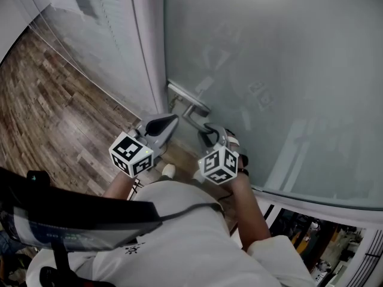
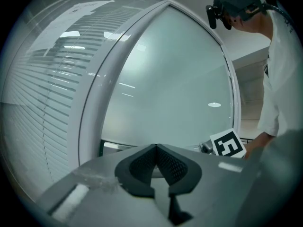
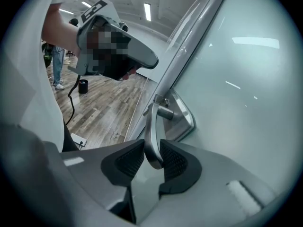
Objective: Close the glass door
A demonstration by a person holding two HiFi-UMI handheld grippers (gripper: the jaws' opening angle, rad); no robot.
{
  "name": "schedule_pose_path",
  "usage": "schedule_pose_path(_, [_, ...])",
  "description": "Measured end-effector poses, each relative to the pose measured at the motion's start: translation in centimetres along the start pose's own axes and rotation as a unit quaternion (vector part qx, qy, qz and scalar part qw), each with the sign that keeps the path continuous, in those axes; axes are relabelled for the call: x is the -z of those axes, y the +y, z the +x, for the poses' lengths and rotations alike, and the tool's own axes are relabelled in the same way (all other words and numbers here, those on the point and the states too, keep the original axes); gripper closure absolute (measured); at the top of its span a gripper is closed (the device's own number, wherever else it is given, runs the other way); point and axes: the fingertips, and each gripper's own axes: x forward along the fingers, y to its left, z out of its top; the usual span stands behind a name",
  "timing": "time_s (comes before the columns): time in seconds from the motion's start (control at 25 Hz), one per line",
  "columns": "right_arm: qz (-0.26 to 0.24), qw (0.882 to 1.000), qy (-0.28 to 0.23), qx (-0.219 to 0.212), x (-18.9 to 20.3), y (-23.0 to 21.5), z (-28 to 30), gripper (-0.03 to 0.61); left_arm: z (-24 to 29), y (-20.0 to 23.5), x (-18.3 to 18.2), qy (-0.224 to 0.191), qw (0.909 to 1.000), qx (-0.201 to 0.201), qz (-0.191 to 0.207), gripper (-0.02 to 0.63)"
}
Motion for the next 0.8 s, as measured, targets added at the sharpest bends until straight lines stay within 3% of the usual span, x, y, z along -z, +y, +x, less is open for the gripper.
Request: schedule_pose_path(0.8, [0.057,0.998,-0.018,0.027,-0.1,-1.0,-2.3,0.43,3.4,0.3,-1.1,-0.007,0.9998,0.016,-0.003,0.609])
